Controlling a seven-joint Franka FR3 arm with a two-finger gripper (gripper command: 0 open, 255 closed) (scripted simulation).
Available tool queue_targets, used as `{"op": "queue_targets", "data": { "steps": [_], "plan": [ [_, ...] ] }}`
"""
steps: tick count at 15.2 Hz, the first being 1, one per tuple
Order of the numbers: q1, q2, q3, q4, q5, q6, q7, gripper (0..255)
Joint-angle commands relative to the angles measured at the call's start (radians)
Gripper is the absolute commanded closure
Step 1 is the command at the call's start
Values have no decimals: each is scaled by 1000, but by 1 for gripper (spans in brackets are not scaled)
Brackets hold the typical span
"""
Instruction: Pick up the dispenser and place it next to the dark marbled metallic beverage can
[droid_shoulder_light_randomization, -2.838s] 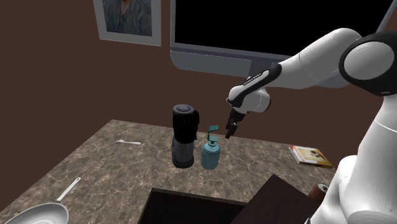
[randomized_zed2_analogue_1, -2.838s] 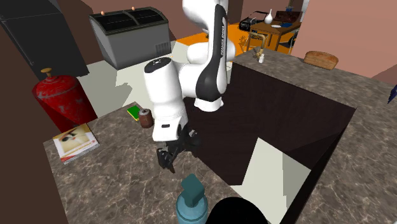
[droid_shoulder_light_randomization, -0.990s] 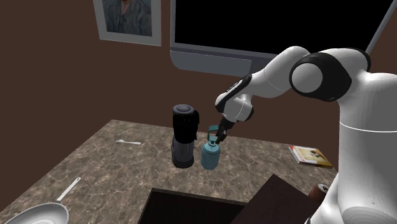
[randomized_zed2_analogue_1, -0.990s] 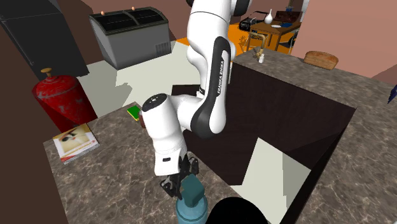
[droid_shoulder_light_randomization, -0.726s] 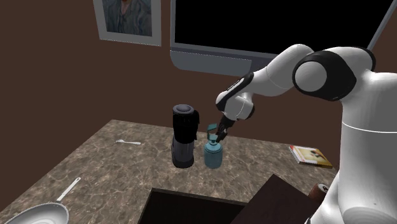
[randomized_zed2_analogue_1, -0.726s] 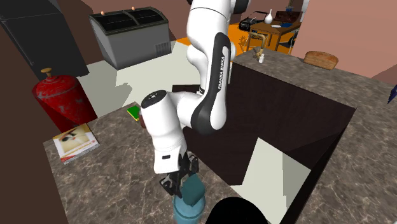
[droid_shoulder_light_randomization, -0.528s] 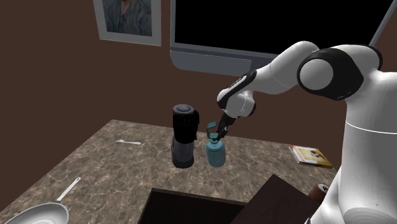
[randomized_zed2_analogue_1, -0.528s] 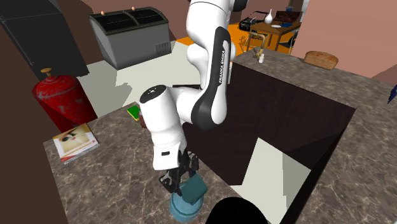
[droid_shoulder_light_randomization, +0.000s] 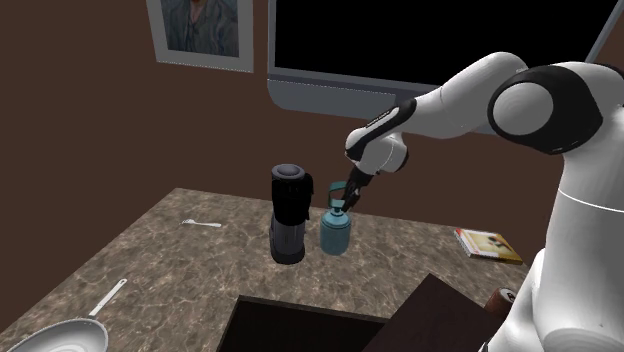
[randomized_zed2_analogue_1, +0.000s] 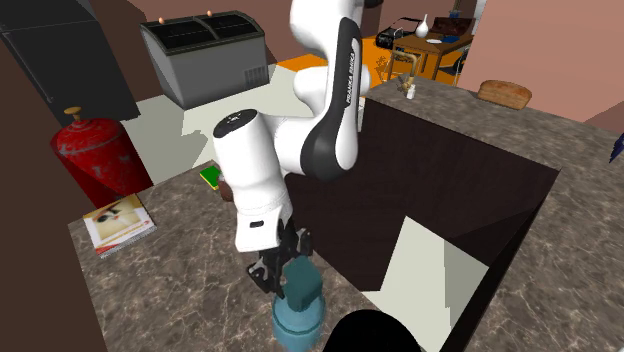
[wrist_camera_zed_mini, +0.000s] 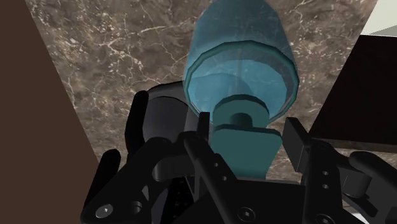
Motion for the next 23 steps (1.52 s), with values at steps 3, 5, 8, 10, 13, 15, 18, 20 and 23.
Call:
{"op": "queue_targets", "data": {
  "steps": [3,5,8,10,13,15,18,20,23],
  "plan": [
    [10,-39,-16,9,-49,-35,42,255],
    [14,-59,-22,14,-72,-53,63,255],
    [20,-86,-31,23,-106,-82,92,255],
    [23,-104,-35,31,-127,-101,111,255],
    [26,-129,-40,44,-157,-131,138,255],
    [27,-144,-43,54,-175,-152,155,255],
    [29,-166,-46,72,-201,-184,179,255],
    [30,-180,-48,84,-216,-205,194,255],
    [31,-198,-49,105,-238,-239,216,255]
  ]
}}
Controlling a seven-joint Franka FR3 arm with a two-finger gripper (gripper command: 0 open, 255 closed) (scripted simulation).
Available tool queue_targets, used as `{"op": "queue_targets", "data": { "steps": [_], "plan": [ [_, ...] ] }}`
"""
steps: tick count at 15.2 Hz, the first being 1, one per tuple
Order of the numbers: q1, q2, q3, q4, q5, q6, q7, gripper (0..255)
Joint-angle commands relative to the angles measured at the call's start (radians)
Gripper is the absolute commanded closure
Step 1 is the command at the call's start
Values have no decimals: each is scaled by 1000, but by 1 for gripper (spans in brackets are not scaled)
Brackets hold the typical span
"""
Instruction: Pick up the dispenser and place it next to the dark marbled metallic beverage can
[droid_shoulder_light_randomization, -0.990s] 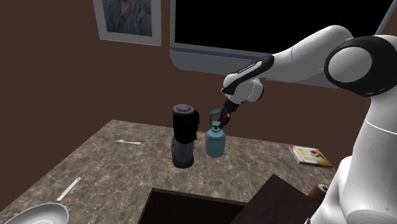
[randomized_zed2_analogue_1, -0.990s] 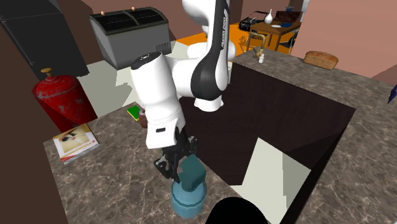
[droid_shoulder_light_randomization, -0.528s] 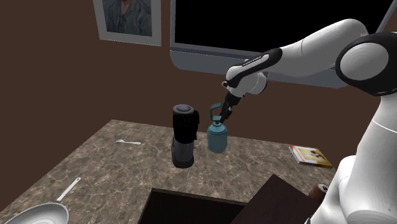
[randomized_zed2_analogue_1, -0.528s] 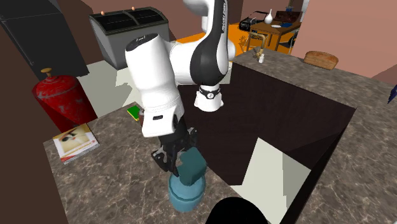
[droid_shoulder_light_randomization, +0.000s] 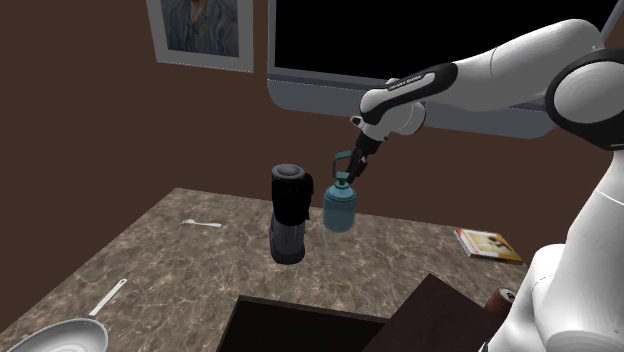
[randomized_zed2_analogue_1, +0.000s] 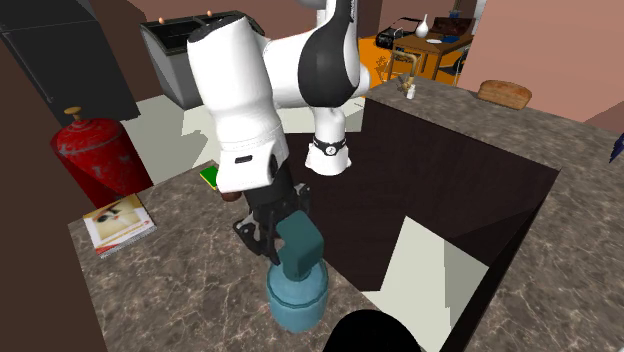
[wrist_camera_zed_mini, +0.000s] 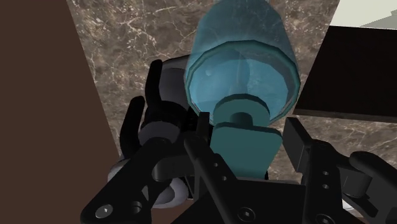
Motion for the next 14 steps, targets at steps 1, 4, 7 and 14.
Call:
{"op": "queue_targets", "data": {
  "steps": [1,4,7,14],
  "plan": [
    [0,-12,-1,17,-14,-24,13,255],
    [0,-28,-2,40,-32,-59,32,255],
    [0,-42,-2,66,-48,-94,50,255],
    [0,-66,-2,134,-77,-178,85,255]
  ]
}}
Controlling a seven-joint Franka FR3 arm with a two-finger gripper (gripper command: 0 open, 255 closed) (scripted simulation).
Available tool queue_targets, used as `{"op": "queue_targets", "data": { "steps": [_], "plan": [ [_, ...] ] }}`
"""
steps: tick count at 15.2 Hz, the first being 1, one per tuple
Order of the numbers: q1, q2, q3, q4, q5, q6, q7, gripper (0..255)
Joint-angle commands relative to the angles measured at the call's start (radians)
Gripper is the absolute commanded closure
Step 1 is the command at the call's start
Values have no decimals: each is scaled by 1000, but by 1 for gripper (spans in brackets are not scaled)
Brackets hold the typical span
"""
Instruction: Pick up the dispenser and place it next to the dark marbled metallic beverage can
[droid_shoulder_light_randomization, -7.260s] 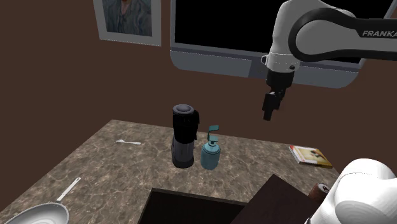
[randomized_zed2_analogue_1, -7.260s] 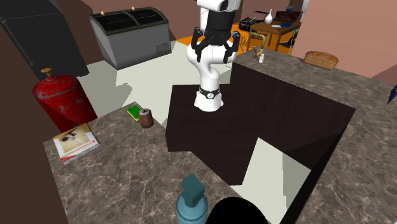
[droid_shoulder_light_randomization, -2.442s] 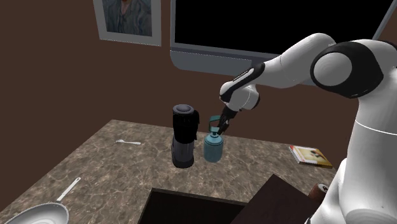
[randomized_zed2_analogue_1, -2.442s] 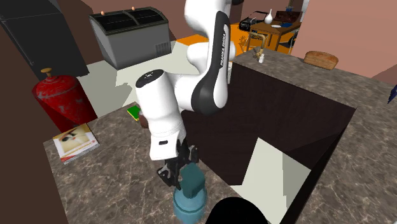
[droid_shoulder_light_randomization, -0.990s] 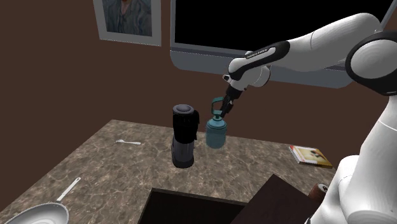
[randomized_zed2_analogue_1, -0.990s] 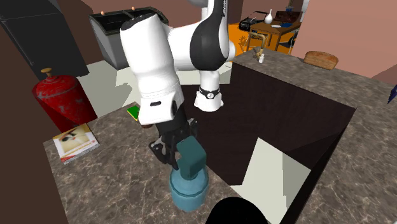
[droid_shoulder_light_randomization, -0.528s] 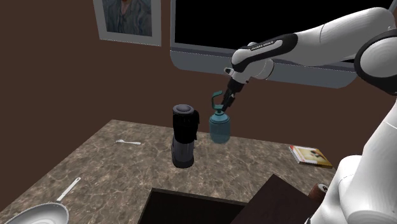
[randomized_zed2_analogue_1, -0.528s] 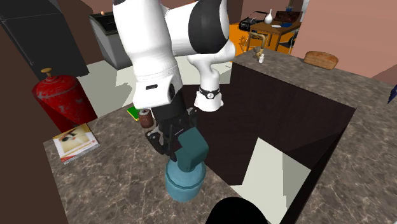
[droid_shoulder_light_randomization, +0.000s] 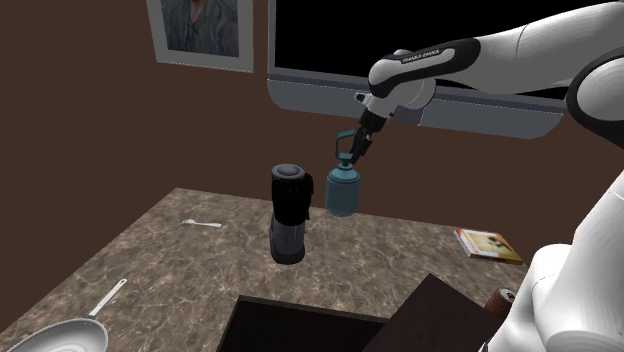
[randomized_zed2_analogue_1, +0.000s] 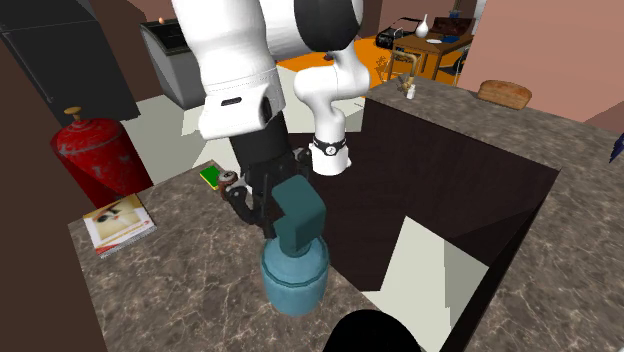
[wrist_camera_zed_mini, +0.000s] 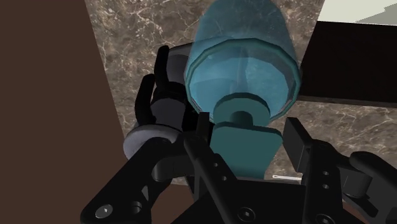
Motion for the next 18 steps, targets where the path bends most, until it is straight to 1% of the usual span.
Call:
{"op": "queue_targets", "data": {
  "steps": [1,18],
  "plan": [
    [-1,-8,0,21,-8,-26,9,255],
    [-4,-13,-3,241,-33,-245,66,255]
  ]
}}
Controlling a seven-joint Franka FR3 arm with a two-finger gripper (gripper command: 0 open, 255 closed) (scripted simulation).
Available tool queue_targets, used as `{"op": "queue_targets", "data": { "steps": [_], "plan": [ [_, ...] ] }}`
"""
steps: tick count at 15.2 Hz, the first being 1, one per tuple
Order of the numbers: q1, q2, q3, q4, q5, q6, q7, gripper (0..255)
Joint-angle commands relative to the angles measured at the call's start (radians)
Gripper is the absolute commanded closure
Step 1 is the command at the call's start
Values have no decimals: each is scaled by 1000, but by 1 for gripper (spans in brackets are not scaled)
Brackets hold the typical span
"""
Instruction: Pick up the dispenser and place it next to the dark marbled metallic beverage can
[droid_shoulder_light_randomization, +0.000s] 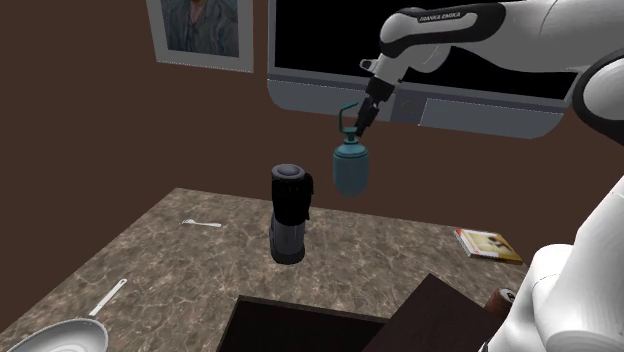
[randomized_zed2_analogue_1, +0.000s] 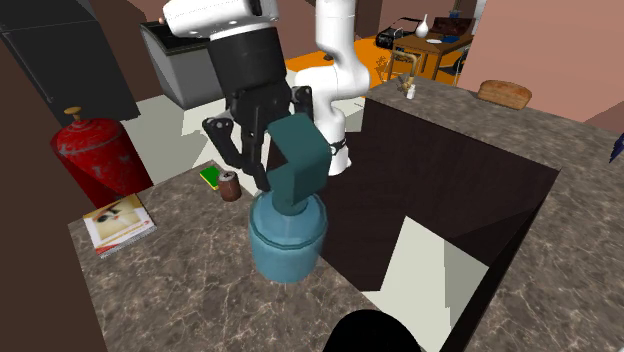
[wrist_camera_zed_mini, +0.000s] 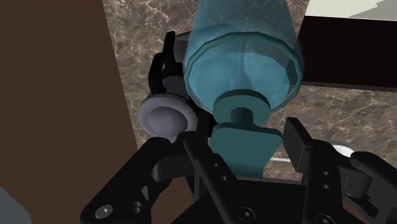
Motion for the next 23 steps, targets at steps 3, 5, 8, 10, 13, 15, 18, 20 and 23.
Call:
{"op": "queue_targets", "data": {
  "steps": [3,5,8,10,13,15,18,20,23],
  "plan": [
    [-3,11,-4,67,3,-57,7,255],
    [-9,-16,-9,45,-9,-61,-2,255],
    [-30,-92,-27,-26,-44,-64,-35,255],
    [-46,-139,-39,-66,-67,-70,-58,255],
    [-73,-203,-60,-116,-100,-84,-95,255],
    [-92,-242,-75,-142,-121,-96,-122,255],
    [-121,-294,-101,-173,-152,-118,-165,255],
    [-141,-324,-121,-187,-171,-135,-196,255],
    [-170,-361,-154,-199,-199,-162,-246,255]
  ]
}}
